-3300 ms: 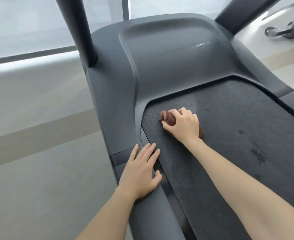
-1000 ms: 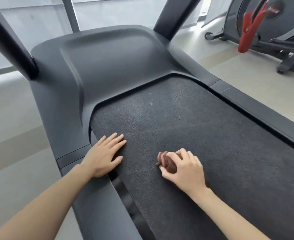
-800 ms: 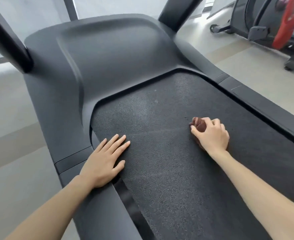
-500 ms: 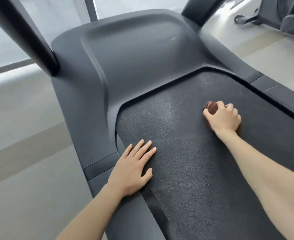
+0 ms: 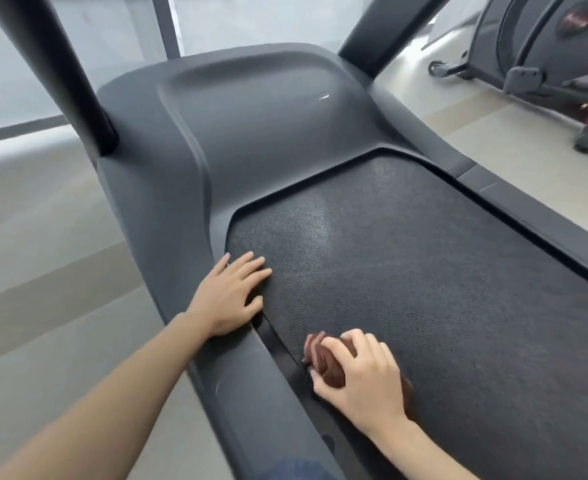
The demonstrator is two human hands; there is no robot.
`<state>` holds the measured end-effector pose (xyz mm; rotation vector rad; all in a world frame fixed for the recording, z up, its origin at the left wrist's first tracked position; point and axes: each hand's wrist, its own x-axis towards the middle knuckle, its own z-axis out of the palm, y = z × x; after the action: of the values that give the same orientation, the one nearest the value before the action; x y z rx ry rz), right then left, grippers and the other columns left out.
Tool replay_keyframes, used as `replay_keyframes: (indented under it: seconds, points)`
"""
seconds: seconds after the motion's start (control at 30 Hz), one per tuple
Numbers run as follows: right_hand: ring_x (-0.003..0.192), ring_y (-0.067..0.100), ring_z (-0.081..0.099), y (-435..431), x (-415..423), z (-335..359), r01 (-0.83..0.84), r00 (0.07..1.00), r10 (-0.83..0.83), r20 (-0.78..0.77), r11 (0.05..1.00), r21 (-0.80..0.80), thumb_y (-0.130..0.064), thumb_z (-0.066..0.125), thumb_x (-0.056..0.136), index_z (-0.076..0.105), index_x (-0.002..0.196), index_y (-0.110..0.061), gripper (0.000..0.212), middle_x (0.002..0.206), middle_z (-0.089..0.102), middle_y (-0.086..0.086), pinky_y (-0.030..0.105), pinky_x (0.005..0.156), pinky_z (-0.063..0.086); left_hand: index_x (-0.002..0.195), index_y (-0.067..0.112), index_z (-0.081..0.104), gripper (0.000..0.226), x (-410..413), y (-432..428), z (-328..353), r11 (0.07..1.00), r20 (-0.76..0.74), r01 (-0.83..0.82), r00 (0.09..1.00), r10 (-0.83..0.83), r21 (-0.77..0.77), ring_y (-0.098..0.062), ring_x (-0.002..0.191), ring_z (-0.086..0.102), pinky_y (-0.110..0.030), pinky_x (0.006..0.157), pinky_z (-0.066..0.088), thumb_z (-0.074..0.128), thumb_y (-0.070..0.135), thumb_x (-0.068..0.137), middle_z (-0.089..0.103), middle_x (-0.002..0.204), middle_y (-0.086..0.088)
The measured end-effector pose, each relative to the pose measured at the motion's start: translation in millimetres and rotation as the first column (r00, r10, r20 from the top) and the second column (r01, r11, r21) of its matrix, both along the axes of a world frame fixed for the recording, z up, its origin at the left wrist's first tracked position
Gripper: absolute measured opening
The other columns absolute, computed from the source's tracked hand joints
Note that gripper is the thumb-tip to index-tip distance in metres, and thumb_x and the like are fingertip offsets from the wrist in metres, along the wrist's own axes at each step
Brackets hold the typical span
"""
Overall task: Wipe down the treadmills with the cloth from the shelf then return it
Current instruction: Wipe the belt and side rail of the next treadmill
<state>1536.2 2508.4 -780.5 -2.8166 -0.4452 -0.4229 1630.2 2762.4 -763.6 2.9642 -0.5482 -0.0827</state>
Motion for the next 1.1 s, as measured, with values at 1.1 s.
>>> replay_keyframes:
  seconds: [1.1]
  points:
    - [0.072, 0.023, 0.053, 103.8, 100.1, -2.5, -0.089, 0.994, 0.086, 0.063, 0.996, 0.031, -0.053, 0.063, 0.065, 0.064, 0.086, -0.031, 0.031, 0.080, 0.054, -0.002, 0.034, 0.062, 0.043, 0.140, 0.003, 0.040, 0.063, 21.6, 38.0, -2.4, 0.961, 0.153, -0.190, 0.963, 0.223, -0.203, -0.024, 0.139, 0.031, -0.043, 0.117, 0.015, 0.047, 0.025, 0.082, 0.039, 0.147, -0.012]
